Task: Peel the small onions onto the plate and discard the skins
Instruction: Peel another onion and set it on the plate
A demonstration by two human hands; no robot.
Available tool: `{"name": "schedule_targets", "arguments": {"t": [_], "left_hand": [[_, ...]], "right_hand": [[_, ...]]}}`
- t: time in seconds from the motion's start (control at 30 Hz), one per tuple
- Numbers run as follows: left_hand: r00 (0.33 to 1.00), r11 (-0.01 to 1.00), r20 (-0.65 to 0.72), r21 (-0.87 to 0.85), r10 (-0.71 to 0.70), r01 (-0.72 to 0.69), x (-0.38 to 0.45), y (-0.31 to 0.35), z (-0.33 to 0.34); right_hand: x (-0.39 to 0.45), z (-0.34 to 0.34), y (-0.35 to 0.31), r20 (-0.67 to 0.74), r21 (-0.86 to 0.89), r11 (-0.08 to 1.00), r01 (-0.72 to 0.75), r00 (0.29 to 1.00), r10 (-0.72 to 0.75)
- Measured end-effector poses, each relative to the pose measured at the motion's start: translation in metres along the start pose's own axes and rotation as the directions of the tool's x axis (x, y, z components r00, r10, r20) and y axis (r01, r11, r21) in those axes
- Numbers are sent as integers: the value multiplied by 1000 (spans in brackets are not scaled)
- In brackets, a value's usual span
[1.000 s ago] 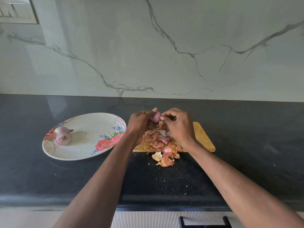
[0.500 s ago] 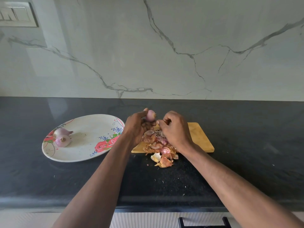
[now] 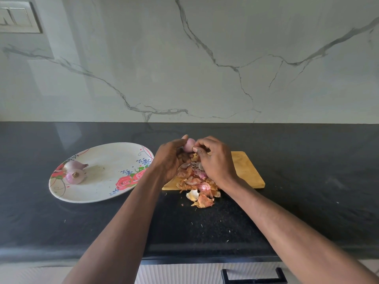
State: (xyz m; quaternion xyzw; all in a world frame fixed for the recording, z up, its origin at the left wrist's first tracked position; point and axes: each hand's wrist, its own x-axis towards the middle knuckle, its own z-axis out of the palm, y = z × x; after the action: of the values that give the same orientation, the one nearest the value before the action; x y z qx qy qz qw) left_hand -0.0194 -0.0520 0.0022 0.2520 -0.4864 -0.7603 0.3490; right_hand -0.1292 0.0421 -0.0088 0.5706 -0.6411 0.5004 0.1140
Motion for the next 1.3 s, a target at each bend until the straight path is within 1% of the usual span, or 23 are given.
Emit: {"name": "schedule_targets", "arguments": {"t": [0.1,0.13,0.17,0.23,0.3,0.37,0.47,0.6,0.67,0.73,0.83,1.0,1.1,1.2,1.23,1.3], "left_hand": [[999,999,30,-3,37,-37,0,0,1],[998,999,47,-12,41,-41,-1,0,2],[998,999,57,-26,40,-38,-2,1,3],[999,997,43,-72,20,-17,-3,1,5],[1000,992,11,-125,-6,7,-4,2,4],[1000,978,-22,-208,-20,15,-2,5,0],[998,955,-35,-294,-48,36,1,7,-5],[995,958,-17,-274,-96,88,1,4,-5],[994,960,-19,-260,-109,101,1,4,-6],[993,961,-10,-253,-118,112,1,4,-7],[993,967,13,-229,-115,115,-2,5,-5],[997,990,54,-132,-51,58,-3,1,-1],[996,991,82,-134,31,-20,-2,2,-1],[991,988,115,-149,67,-50,0,2,-4],[991,991,105,-111,83,-71,1,2,-5],[986,987,75,60,147,-151,1,1,-5]], "right_hand": [[0,3,1,27,-81,996,33,999,-31],[-1,4,0,33,-101,994,29,999,-26],[-1,5,-1,37,-105,994,-8,999,12],[1,5,-4,51,-26,984,-175,983,176],[3,1,-4,86,138,927,-348,937,339],[4,-2,-3,96,213,888,-408,913,396],[2,-7,-4,70,158,924,-350,937,343],[-2,-8,-5,36,84,971,-225,974,223],[-2,-7,-5,17,54,977,-204,979,204],[0,-9,-8,38,44,980,-195,980,193],[0,-10,-7,53,78,977,-200,979,197],[0,-6,-7,41,111,966,-234,972,231],[2,-7,-3,52,193,929,-315,949,311],[2,-10,-1,44,258,890,-376,925,378],[3,-12,-1,31,257,888,-382,921,387],[3,-14,-2,2,262,891,-372,923,385]]}}
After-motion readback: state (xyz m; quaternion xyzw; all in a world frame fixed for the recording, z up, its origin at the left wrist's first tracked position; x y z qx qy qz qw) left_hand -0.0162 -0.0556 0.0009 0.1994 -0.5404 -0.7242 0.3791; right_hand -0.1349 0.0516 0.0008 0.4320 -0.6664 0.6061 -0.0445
